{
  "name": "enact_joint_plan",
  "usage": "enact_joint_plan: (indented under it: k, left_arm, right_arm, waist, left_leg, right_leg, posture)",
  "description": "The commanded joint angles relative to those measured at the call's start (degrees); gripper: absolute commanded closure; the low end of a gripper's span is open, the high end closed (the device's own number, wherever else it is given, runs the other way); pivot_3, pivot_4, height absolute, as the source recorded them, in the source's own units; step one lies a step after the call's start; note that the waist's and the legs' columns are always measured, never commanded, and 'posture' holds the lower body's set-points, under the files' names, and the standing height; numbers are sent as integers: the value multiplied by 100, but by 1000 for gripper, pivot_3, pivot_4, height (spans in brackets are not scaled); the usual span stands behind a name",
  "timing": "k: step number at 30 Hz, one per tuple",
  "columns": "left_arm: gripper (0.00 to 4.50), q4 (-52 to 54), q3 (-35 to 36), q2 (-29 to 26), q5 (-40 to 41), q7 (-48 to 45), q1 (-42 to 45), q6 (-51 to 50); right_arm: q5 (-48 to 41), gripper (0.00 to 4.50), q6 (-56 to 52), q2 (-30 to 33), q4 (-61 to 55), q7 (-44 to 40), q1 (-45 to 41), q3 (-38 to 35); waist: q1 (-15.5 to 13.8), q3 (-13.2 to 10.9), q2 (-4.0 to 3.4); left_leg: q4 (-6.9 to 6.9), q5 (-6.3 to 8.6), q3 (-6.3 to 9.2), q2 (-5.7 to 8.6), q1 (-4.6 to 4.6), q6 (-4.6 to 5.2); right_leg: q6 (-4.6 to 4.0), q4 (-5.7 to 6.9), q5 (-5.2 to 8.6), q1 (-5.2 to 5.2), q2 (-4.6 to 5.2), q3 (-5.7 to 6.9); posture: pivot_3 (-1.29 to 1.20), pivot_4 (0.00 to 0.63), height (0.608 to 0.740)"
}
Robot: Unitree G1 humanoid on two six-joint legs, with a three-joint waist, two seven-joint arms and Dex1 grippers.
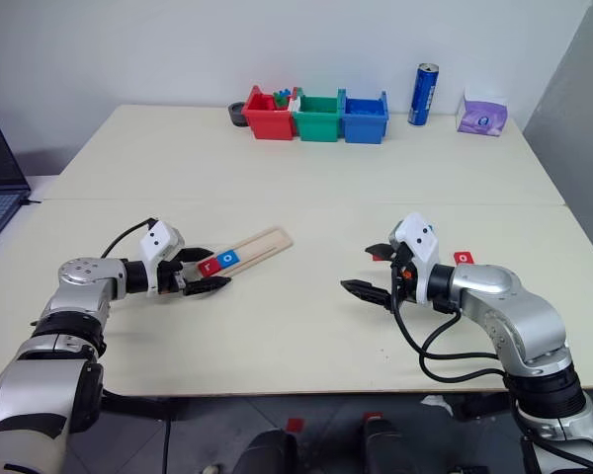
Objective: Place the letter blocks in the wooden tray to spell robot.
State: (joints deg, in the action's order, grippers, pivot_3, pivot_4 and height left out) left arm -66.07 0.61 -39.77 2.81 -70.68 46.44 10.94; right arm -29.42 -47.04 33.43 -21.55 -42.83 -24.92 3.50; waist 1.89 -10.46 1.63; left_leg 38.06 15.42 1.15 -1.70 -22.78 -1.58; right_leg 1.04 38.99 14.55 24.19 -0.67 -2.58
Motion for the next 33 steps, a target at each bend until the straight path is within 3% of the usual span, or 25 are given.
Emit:
enact_joint_plan:
  k: [1,8,14,20,27,33]
  left_arm:
    - [1113,-198,-106,-26,-193,-91,-76,-8]
    - [1113,115,-267,142,-232,-375,-225,266]
    - [1113,1505,-576,424,-56,-1179,-988,555]
    - [1113,2437,-891,713,52,-1583,-1151,432]
    - [1113,2443,-1238,846,-7,-1955,-1022,585]
    - [1113,1823,-1298,963,-132,-1887,-687,882]
  right_arm:
    - [-53,0,80,-8,-105,44,-83,-126]
    - [-25,0,137,20,-113,51,-27,-123]
    - [-62,0,138,134,-218,-42,122,-141]
    - [-58,0,194,214,-267,-137,196,-78]
    - [-46,0,205,183,-285,-116,155,-61]
    - [-74,0,178,205,-418,-57,274,-127]
  waist:
    - [-1,0,0]
    - [-8,0,0]
    - [-31,16,-25]
    - [-53,16,-26]
    - [-35,17,-27]
    - [-47,17,-27]
  left_leg:
    - [0,0,1,0,-1,0]
    - [0,0,3,0,-2,0]
    - [0,0,2,7,-1,0]
    - [8,0,7,18,-2,0]
    - [7,0,9,19,-1,0]
    - [8,0,11,19,-1,0]
  right_leg:
    - [-2,0,-1,0,0,1]
    - [-3,-1,-1,-1,0,3]
    - [-4,-4,-1,-7,18,5]
    - [-1,-3,1,-15,28,10]
    - [-1,-3,1,-14,20,11]
    - [-1,-2,1,-15,20,12]
  posture:
    - [0,150,740]
    - [0,150,740]
    - [0,150,740]
    - [0,150,740]
    - [0,150,740]
    - [0,150,740]
